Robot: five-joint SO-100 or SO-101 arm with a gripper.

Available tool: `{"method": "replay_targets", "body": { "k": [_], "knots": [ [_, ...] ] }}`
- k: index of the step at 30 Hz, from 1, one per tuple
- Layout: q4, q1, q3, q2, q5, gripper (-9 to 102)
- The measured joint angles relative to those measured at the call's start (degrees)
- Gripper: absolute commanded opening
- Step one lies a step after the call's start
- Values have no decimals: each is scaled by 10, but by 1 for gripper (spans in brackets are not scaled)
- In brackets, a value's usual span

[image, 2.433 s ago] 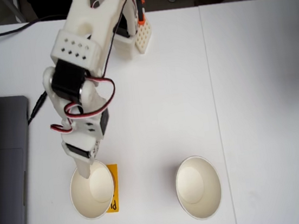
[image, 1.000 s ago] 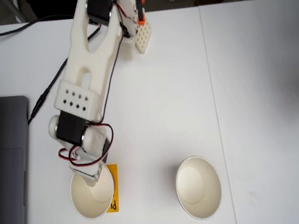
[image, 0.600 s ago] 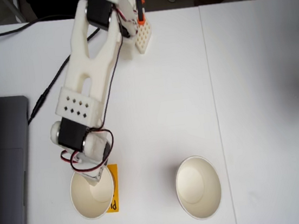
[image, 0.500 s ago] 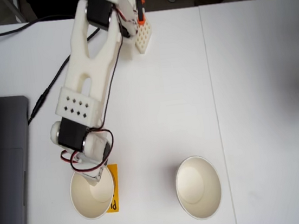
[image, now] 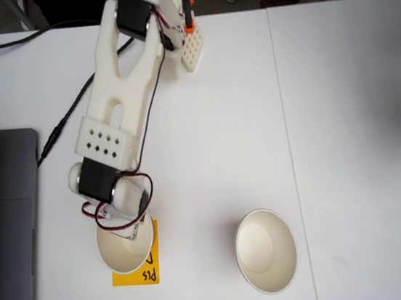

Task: Pickup cup and make a pile of cup.

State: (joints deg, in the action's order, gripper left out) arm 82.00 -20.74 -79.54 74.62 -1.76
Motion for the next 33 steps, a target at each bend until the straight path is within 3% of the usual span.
{"method": "replay_targets", "body": {
  "k": [13, 33],
  "knots": [
    [0, 0, 0, 4, 0, -7],
    [0, 79, 0, 200, 3, -7]
  ]
}}
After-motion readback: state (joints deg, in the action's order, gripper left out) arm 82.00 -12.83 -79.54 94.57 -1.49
